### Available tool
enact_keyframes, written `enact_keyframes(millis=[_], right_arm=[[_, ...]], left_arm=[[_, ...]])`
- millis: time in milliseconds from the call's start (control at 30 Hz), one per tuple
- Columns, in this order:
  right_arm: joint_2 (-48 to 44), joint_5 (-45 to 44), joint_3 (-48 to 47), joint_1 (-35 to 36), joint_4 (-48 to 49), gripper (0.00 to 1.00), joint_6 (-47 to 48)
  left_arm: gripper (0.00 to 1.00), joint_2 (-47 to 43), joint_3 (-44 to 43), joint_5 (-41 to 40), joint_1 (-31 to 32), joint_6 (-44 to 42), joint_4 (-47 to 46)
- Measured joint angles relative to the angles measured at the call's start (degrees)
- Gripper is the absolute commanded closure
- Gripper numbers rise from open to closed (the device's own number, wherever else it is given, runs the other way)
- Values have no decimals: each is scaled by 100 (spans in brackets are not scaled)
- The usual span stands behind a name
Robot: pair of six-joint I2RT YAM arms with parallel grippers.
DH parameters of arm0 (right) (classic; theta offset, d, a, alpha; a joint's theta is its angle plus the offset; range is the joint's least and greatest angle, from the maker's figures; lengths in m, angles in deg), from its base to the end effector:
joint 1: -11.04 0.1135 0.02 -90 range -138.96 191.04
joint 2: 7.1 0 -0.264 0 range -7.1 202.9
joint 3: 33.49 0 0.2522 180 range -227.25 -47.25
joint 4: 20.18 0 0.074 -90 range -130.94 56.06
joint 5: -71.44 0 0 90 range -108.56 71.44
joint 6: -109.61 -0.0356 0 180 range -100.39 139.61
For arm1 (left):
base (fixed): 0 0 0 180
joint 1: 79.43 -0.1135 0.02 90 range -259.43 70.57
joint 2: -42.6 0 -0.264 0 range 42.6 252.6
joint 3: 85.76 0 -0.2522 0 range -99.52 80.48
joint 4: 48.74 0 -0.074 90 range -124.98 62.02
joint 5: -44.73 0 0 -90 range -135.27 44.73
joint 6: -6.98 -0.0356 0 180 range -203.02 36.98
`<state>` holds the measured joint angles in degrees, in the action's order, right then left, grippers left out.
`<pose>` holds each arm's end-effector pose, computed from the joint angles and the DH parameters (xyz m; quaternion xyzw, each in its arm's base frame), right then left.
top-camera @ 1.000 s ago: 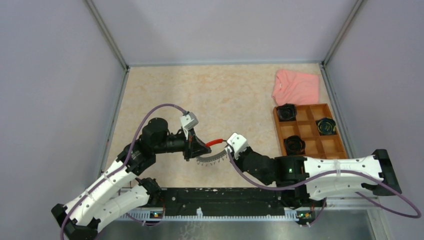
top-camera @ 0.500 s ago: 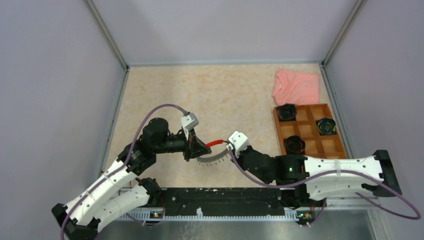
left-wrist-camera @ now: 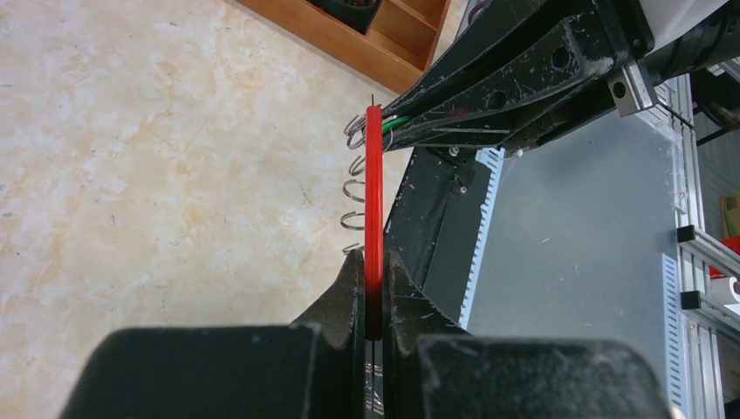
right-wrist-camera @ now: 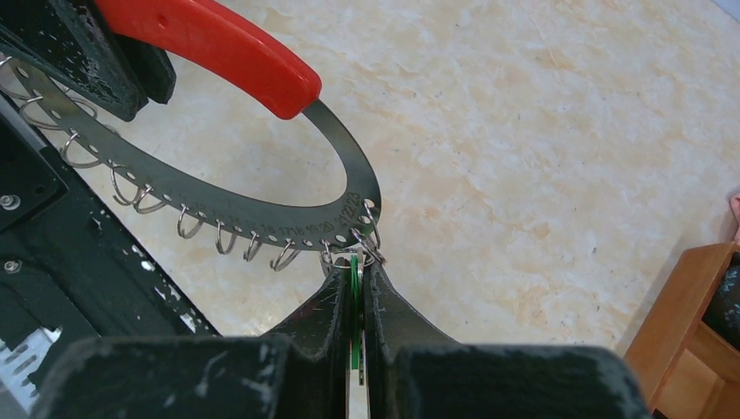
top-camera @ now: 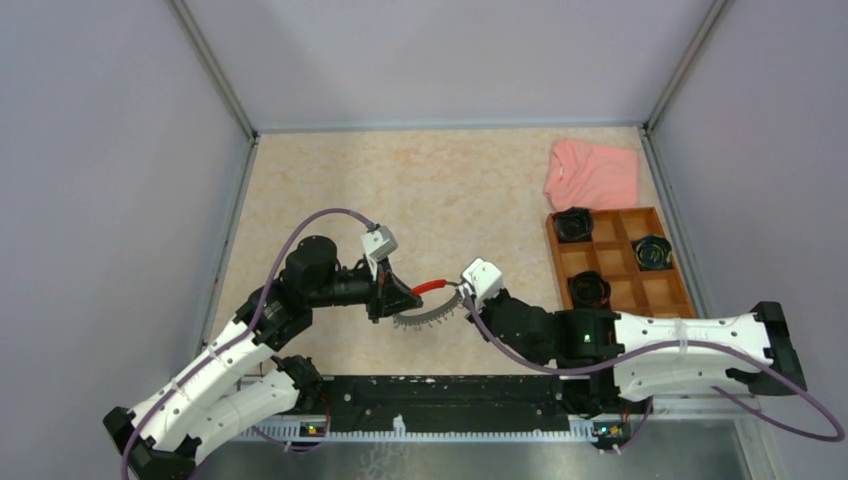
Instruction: Remove the keys from the keyring
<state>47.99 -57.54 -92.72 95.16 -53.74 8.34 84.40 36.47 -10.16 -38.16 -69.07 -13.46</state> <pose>0.0437 0.2056 0.2983 -0.3479 0.7549 0.1577 0.5331 0.1090 -0.1229 0.3248 0.3532 0.7145 -0.4736 0.3747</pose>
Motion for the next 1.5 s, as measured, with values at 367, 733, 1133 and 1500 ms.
enact_keyframes(millis=[367, 733, 1133, 1500], right_arm=[[-179, 2, 2, 0, -4, 100, -79], [-437, 20, 11, 0, -50, 100, -168], [-621, 50, 92, 0, -131, 100, -210], [-686, 181, 168, -4, -173, 100, -205]], left_arm=[[100, 0, 0, -4, 0, 2, 0], [100, -2, 44, -57, 0, 61, -153], [100, -2, 168, -210, 2, 238, -315], [100, 118, 494, -304, 9, 713, -708]])
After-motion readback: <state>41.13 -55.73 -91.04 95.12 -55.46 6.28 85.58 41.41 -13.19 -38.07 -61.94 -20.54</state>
